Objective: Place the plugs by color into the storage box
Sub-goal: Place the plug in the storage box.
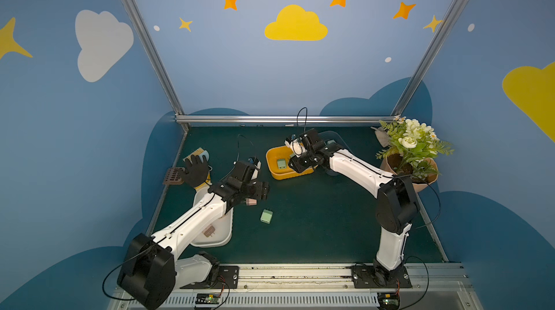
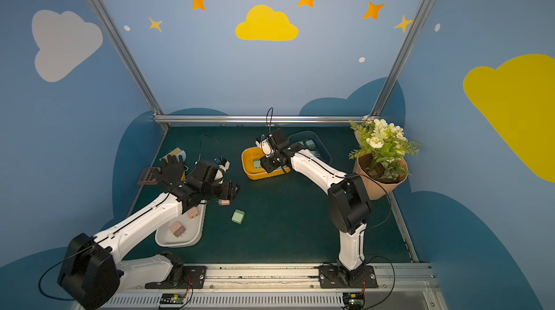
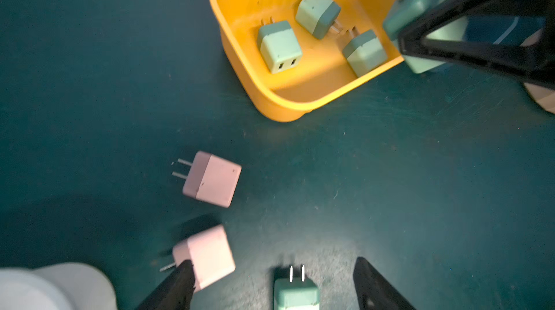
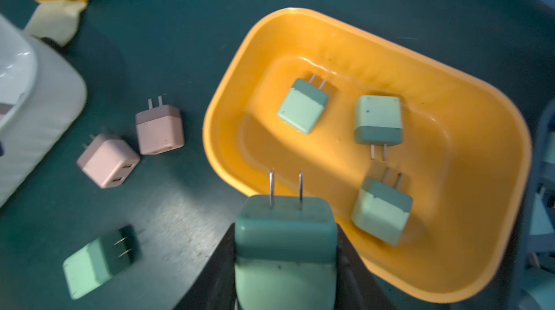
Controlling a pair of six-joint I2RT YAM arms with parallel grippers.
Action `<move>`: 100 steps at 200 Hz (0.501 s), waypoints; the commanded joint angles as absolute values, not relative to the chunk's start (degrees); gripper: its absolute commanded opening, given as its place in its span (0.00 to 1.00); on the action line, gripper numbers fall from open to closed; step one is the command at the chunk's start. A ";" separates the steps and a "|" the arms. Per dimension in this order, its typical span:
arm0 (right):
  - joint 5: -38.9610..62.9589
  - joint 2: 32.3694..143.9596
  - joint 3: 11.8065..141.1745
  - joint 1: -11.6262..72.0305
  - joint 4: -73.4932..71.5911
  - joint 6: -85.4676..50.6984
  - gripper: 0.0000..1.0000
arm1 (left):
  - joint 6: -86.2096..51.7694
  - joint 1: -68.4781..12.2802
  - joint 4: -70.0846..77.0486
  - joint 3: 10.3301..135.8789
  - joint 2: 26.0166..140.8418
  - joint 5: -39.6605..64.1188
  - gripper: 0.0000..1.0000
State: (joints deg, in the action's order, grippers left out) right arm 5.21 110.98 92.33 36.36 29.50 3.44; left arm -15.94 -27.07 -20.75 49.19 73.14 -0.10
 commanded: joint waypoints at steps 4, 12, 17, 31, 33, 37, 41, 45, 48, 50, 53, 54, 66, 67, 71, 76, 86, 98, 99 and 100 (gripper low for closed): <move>1.17 115.03 97.15 33.36 33.60 1.09 0.32 | -13.50 -26.05 -17.44 52.43 77.46 3.79 0.84; 0.67 116.69 98.73 32.28 34.61 0.27 0.32 | -13.28 -25.87 -17.23 53.70 79.27 4.32 0.84; 0.62 117.67 99.93 31.58 35.10 -0.17 0.32 | -13.12 -25.84 -17.20 54.48 80.36 4.69 0.84; 1.13 120.07 102.02 29.57 35.76 -1.86 0.32 | -12.79 -25.71 -17.88 56.98 83.37 5.58 0.84; 1.31 120.33 102.28 29.30 35.70 -1.98 0.32 | -12.71 -25.76 -17.98 57.36 83.66 5.70 0.84; 1.72 120.86 102.70 28.84 35.68 -2.45 0.32 | -12.59 -25.73 -18.20 58.12 84.46 6.02 0.84; 2.03 121.37 103.21 28.28 35.68 -2.94 0.32 | -12.38 -25.60 -18.44 58.86 85.20 6.29 0.84; 2.42 121.99 103.64 27.88 35.77 -3.19 0.32 | -12.18 -25.58 -18.66 59.50 85.85 6.62 0.84; 2.65 122.31 104.09 27.52 35.77 -3.56 0.32 | -12.09 -25.60 -18.89 59.94 86.34 6.67 0.84; 2.93 122.58 104.31 27.38 35.77 -3.66 0.32 | -11.94 -25.58 -19.03 60.16 86.62 6.81 0.84; 3.24 122.93 104.61 27.13 35.77 -3.89 0.32 | -11.83 -25.62 -19.22 60.72 87.07 6.96 0.83; 3.34 123.08 104.73 27.06 35.77 -3.92 0.32 | -11.76 -25.69 -19.28 60.86 87.17 7.00 0.83; 3.90 124.53 106.12 26.39 35.81 -4.27 0.32 | -11.23 -25.58 -19.93 62.33 88.55 7.29 0.83; 3.88 124.67 106.19 26.38 35.75 -4.25 0.32 | -11.20 -25.58 -19.94 62.37 88.66 7.34 0.83; 3.87 125.13 106.64 26.29 35.93 -4.29 0.32 | -11.03 -25.62 -20.05 62.79 89.12 7.42 0.83; 3.86 125.62 107.21 26.11 36.02 -4.28 0.32 | -10.84 -25.58 -20.12 63.13 89.44 7.59 0.83; 3.74 126.64 108.25 26.06 36.16 -4.22 0.33 | -10.37 -25.49 -20.17 63.83 90.21 7.86 0.83; 3.67 127.54 109.29 26.02 36.39 -4.19 0.34 | -9.98 -25.50 -20.18 64.50 90.99 8.17 0.84; 3.68 127.62 109.36 26.02 36.39 -4.25 0.34 | -9.96 -25.54 -20.20 64.59 91.07 8.17 0.84; 3.73 127.71 109.43 26.02 36.39 -4.28 0.34 | -9.94 -25.51 -20.16 64.60 91.15 8.17 0.84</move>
State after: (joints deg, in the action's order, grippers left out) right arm 2.96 126.19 106.34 25.45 34.74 -3.05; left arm -11.92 -25.78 -19.05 62.78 89.95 6.37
